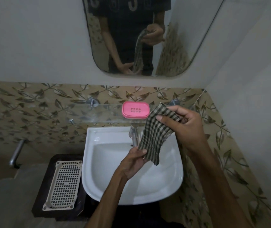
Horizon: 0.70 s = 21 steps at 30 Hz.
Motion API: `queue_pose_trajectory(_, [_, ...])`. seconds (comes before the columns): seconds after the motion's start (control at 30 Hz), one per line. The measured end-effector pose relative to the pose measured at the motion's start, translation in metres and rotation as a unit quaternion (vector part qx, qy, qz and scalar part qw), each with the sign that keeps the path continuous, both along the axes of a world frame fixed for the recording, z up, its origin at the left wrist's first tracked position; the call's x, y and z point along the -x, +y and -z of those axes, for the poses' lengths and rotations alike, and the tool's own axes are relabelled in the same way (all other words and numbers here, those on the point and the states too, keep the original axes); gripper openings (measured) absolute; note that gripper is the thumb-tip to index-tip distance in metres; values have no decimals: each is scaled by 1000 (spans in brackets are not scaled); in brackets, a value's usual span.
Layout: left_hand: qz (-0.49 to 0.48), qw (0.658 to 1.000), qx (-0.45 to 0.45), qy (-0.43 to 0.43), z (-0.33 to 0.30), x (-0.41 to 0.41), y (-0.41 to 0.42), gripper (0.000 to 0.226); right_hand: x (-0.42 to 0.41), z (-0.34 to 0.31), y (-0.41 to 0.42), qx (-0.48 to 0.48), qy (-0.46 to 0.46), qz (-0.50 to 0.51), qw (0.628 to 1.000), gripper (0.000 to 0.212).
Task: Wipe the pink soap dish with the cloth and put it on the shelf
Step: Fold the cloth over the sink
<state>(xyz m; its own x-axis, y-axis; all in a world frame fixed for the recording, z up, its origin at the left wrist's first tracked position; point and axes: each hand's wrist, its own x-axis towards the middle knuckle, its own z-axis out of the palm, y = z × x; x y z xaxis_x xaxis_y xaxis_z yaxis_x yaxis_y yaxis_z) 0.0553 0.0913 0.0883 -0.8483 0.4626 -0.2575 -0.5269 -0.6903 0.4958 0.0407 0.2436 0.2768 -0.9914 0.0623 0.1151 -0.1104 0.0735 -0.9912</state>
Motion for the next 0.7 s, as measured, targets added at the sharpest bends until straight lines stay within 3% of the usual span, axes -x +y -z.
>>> queue_pose_trajectory(0.1, [-39,996,-53,-60,1,-4,8,73,1,3,10,22,-9,37,999,18])
queue_pose_trajectory(0.2, [-114,987,-56,-96,4,-1,8,30,2,21,29,-3,-22,92,996,19])
queue_pose_trajectory(0.3, [-150,979,88,-105,11,0,0,37,-1,53,46,-11,-63,118,991,16])
queue_pose_trajectory(0.4, [-180,950,226,-117,20,1,-8,42,1,88,59,-20,-117,128,985,13])
queue_pose_trajectory(0.57, [-202,922,303,-130,26,2,-20,31,4,136,74,49,-213,141,966,12])
queue_pose_trajectory(0.7, [-202,916,330,-109,27,-2,-31,24,6,158,81,34,-268,140,952,34])
